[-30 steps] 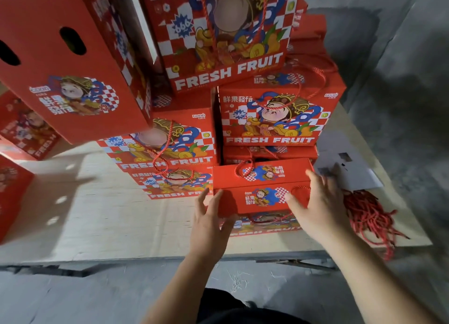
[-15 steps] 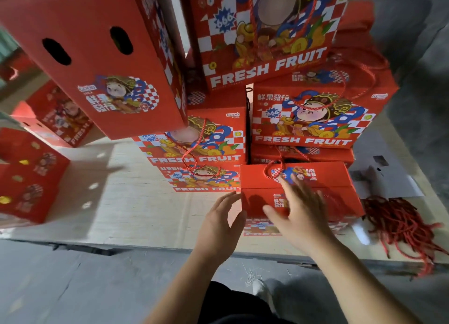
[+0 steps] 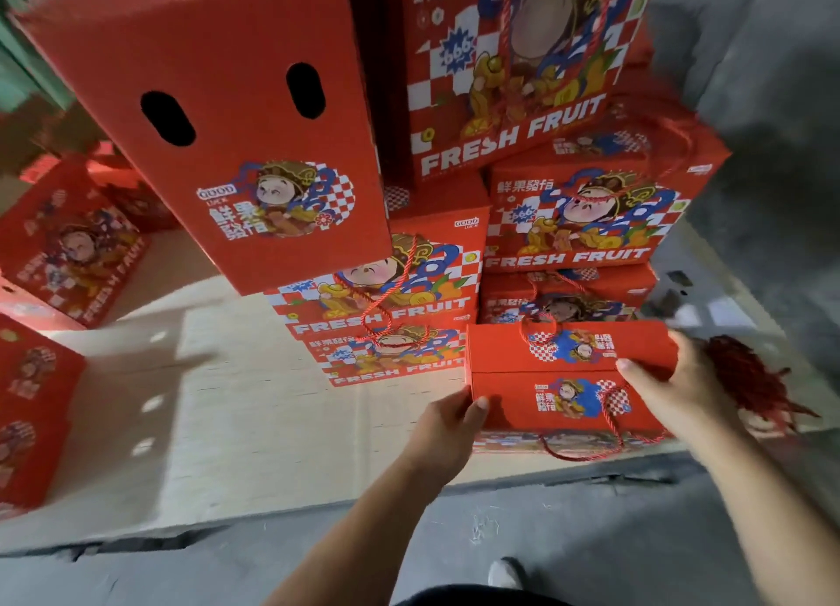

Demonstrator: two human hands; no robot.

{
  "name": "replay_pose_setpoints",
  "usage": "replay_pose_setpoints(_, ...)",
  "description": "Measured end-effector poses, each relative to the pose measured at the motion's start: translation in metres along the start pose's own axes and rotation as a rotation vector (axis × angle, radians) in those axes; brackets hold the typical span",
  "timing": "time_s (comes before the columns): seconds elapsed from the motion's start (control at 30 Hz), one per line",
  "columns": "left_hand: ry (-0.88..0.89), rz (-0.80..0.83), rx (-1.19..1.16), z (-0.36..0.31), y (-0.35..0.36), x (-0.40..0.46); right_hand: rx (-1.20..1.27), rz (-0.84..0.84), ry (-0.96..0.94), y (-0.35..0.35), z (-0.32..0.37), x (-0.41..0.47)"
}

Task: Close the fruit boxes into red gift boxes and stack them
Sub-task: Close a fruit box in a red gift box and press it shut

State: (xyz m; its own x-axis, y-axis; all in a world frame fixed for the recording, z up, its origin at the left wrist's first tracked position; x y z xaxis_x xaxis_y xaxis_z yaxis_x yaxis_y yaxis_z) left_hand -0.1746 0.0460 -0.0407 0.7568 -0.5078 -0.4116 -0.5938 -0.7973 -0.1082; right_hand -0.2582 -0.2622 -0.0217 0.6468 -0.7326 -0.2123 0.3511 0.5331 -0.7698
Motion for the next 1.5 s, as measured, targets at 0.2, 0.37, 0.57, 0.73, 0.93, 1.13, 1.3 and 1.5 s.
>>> replay_pose_setpoints(0.2,0.039,0.095,-0.028,0.025,-0.053,-0.039,0.120,-0.077,0.065,0.034,0.013,-0.066)
replay_pose_setpoints(0.37,0.037,0.011,-0.108,0.052,-0.138,-0.081,0.140,-0.014,0.041,0.088,0.070,-0.129)
replay_pose_setpoints(0.57,0.057,-0.293,-0.072,0.089,-0.245,-0.126,0.105,0.073,-0.009,0.169,0.149,-0.189)
replay_pose_setpoints(0.73,0.091,-0.530,-0.165,0.113,-0.319,-0.135,0.041,0.133,-0.077,0.230,0.215,-0.231)
replay_pose_setpoints(0.93,0.172,-0.694,-0.071,0.112,-0.415,-0.100,-0.139,0.369,-0.249,0.298,0.273,-0.286)
replay_pose_setpoints(1.13,-0.309,-1.112,-0.123,0.095,-0.485,-0.058,-0.412,0.134,-0.782,0.348,0.319,-0.315)
replay_pose_setpoints(1.3,0.000,-0.674,-0.581,0.079,-0.402,-0.030,-0.510,0.058,-0.920,0.376,0.357,-0.265)
replay_pose_setpoints(1.5,0.046,-0.446,-0.638,0.038,-0.452,0.086,-0.562,0.045,-0.747,0.413,0.426,-0.177)
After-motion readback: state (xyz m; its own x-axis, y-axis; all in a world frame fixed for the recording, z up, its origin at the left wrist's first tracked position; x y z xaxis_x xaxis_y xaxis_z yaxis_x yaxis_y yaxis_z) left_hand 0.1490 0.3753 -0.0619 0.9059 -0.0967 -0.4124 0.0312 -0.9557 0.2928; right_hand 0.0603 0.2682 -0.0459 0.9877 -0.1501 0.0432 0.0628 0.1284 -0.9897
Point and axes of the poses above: each hand's wrist, its own x-axis towards the middle knuckle, its own y-axis out of the palm, z = x × y, the point moved 4 cm from there along x, towards the middle knuckle, and after that the axes turned 2 degrees about -x, right-handed, at the moved point
